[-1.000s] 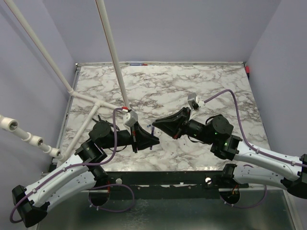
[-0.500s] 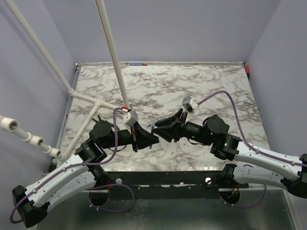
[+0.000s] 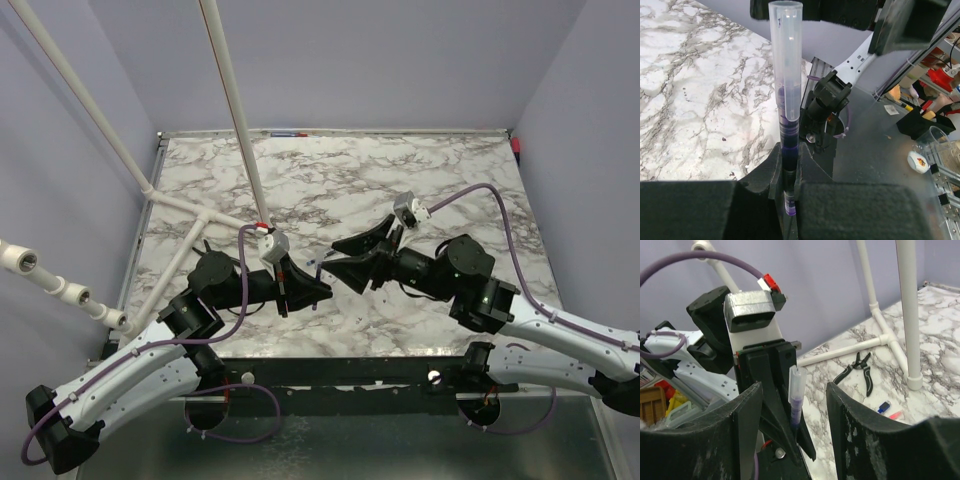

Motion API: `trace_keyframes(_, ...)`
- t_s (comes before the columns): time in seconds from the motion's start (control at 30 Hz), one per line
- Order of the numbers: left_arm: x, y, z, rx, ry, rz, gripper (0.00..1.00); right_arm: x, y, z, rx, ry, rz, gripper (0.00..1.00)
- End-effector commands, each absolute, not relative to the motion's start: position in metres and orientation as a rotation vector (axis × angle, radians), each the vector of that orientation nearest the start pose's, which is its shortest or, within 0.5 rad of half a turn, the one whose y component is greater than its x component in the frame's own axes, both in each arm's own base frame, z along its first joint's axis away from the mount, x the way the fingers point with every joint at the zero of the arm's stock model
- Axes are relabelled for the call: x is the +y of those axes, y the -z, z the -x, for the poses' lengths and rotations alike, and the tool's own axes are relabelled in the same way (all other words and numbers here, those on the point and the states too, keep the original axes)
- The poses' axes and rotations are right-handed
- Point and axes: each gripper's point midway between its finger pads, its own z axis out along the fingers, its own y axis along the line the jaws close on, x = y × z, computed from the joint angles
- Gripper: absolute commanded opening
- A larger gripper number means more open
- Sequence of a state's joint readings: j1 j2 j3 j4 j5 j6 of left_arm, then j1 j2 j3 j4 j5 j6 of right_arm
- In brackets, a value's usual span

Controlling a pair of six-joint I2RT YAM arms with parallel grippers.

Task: Insert the pens into the pen caps

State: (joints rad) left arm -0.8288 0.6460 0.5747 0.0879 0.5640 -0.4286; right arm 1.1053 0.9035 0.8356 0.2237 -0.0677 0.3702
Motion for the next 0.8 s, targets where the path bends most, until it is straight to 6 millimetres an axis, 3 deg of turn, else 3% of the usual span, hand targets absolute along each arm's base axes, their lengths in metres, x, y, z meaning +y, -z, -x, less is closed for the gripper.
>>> trace_keyframes(0.0,-0.273,-0.291,-0.105,1.5,1.379,-0.817,0.0,0.332,-0.377,-0.142,1.409,-1.21,0.601,0.58)
trace_keyframes(0.3,-0.273,-0.292,-0.105,1.497,1.38,-0.816,0.0,0.346,-0.387,-0.146,1.397,-1.21,0.626,0.5)
trace_keyframes(0.77,-0.272,-0.292,-0.105,1.496,1.38,-0.813,0.0,0.36,-0.377,-0.147,1.421,-1.231,0.655,0.29)
